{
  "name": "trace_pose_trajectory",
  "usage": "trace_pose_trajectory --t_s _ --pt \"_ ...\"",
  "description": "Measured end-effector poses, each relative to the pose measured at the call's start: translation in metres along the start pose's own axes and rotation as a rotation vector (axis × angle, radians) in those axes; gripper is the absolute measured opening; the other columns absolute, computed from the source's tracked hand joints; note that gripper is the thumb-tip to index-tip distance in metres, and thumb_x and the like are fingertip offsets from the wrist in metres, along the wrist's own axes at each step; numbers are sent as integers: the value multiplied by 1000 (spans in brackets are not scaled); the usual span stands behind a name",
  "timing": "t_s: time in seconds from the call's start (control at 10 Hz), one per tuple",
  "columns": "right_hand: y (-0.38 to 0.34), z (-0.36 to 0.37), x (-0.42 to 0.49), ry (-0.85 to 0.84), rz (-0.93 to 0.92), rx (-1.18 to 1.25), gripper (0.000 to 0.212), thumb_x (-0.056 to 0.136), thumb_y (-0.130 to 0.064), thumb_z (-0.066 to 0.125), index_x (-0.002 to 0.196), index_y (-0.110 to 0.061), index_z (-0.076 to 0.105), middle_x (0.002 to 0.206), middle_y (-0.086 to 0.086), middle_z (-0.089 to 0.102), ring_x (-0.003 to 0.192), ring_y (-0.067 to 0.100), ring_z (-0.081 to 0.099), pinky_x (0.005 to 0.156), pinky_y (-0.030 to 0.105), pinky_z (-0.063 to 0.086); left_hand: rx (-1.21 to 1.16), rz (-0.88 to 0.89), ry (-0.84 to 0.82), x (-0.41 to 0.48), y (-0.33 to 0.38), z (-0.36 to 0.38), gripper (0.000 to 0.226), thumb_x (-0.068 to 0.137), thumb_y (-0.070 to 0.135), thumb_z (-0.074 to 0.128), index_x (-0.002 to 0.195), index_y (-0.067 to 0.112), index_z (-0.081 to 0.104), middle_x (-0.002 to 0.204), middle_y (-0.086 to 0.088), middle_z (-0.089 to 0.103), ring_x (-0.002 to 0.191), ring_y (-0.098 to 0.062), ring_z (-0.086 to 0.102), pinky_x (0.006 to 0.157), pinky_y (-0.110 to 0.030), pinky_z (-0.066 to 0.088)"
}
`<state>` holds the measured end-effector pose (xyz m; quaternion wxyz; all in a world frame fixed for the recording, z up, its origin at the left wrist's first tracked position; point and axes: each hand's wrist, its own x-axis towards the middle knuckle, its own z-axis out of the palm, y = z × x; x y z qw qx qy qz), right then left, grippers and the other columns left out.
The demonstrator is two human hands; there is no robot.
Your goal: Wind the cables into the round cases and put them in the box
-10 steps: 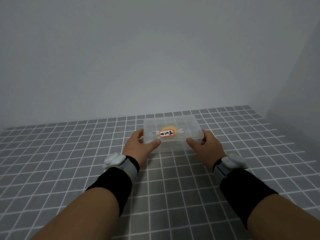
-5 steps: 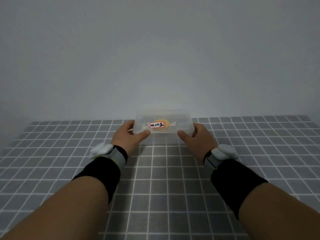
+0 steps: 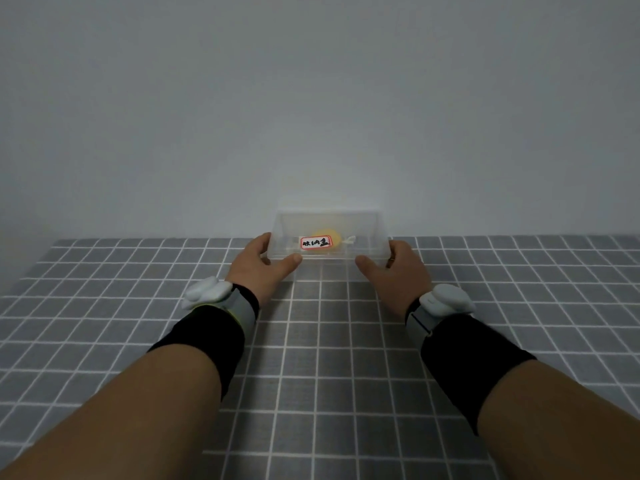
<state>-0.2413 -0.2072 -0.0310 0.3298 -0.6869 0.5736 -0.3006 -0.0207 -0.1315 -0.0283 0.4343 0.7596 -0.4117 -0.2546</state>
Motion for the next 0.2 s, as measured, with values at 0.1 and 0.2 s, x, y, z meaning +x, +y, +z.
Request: trace_pose_trajectory --t_s 0.1,0.2 --pt "0 0 0 -17 45 -16 77 78 -61 69 136 -14 47 125 5 62 112 25 61 92 38 50 17 3 8 0 4 1 88 81 40 79 153 17 33 151 -5 46 133 -21 50 110 -30 38" --pt "-18 -13 -16 38 3 -31 86 85 -54 68 150 -12 32 146 12 45 131 28 48 104 36 40 95 56 90 -8 15 -10 88 83 53 71 153 17 31 155 -7 40 141 -25 40 116 -44 34"
